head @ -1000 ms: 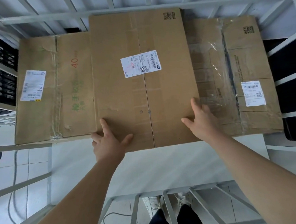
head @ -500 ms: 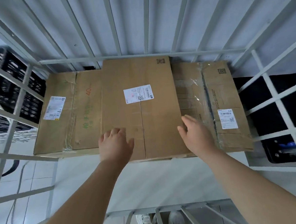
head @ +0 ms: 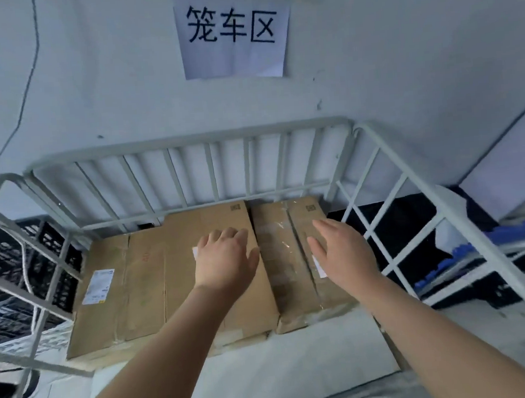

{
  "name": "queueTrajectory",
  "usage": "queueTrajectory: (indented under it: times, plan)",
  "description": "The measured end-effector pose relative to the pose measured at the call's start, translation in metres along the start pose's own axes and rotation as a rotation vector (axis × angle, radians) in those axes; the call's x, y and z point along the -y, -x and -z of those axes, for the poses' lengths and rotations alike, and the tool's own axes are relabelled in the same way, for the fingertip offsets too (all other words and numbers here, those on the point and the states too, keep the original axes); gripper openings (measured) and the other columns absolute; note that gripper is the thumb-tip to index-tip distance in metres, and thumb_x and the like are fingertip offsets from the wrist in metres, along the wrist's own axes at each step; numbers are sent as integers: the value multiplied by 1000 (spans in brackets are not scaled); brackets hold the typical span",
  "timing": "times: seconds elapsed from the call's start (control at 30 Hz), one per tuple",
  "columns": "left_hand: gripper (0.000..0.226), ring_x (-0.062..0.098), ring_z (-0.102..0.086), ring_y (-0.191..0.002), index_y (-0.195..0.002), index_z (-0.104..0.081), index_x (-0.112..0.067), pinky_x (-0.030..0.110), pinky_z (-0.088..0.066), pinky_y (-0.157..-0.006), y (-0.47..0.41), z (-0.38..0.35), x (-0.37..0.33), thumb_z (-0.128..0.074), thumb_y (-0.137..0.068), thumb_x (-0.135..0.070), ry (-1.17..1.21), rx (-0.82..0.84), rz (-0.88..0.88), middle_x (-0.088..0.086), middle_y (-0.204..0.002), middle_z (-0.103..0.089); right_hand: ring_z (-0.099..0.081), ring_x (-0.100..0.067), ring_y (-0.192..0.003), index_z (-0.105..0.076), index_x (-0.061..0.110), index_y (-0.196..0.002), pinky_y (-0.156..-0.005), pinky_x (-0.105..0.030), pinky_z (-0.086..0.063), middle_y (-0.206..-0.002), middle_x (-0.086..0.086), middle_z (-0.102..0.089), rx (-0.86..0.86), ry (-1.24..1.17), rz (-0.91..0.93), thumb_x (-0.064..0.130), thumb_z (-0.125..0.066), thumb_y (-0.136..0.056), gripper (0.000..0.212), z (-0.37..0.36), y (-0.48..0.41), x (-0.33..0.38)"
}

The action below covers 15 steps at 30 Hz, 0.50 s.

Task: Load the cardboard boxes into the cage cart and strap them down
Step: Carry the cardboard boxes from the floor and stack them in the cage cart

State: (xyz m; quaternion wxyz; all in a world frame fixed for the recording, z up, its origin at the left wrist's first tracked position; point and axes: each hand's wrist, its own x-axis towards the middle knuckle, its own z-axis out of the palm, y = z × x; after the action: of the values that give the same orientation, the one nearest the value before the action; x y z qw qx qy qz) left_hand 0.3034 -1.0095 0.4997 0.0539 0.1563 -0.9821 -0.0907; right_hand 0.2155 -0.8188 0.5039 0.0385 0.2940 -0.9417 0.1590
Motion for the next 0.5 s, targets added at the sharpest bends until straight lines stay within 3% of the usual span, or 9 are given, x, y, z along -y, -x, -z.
queueTrajectory:
  times: [0.23,0.5]
  plan:
    - [42,21,-48,-119,-128,-53,-25,34,-33,-100,40,69,-69,-40,-95,-47,74,46,-265,-5,-128,-57,-61,-25,-98,-63,7,-105,-80,-34,-50,-101,-5,-66,-154,70,-217,29,-48,-95,28,100,79,-2]
    - [44,23,-44,-125,-132,-49,-24,36,-30,-103,126,99,-138,-37,-96,-47,52,144,-662,-4,-135,-52,-63,-28,-91,-66,1,-104,-77,-37,-51,-97,-10,-68,-296,145,-545,27,-49,-92,33,152,241,19]
